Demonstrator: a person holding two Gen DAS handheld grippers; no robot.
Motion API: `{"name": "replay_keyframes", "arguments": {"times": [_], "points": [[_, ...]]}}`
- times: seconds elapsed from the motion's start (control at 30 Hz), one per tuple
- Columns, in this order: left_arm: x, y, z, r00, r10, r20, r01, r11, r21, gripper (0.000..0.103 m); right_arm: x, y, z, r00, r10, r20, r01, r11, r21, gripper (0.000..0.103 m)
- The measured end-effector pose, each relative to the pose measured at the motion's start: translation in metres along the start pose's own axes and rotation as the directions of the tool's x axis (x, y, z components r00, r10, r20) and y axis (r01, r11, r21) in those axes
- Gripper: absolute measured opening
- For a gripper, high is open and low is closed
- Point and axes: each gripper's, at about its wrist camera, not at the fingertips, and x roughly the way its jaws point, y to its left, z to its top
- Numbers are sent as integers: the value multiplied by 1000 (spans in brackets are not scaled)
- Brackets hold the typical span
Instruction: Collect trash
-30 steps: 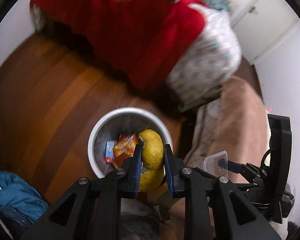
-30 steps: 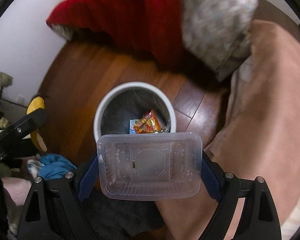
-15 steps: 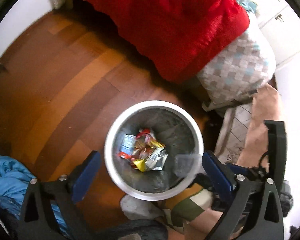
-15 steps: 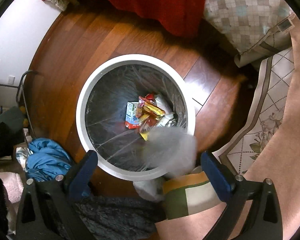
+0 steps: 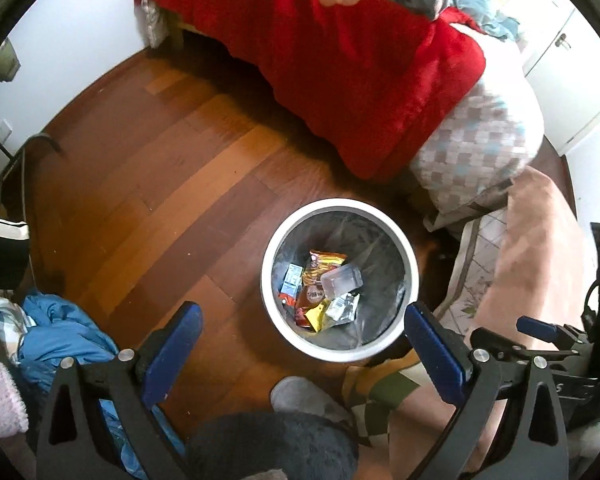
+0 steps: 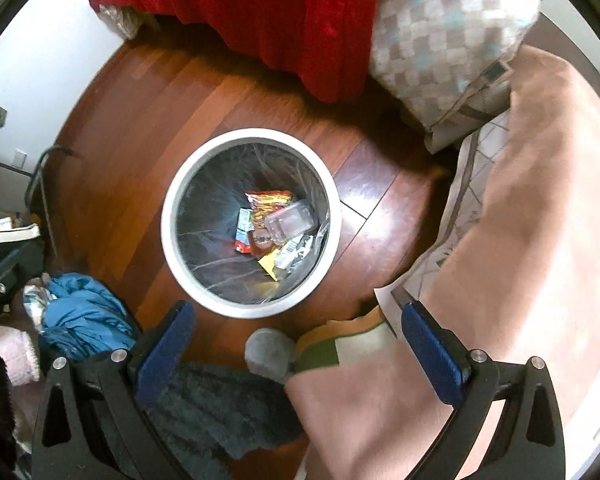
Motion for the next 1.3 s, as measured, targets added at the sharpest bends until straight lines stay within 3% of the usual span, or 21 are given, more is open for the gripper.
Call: {"name": "replay_keyframes", "arguments": {"times": [0.3, 0.83, 1.3], "points": [[-70, -16, -15, 997, -57, 51, 55, 997, 53, 103, -89, 4, -33, 988, 92, 121, -93, 996, 3, 103], [-188, -41, -25, 968, -218, 127, 205, 973, 109, 103, -238, 17, -83, 934, 269, 234, -250, 962, -106, 103], [-213, -41, -31, 959, -251, 134, 239, 965, 104, 103, -267, 29, -88, 927, 298, 226, -266, 950, -163, 103]]}}
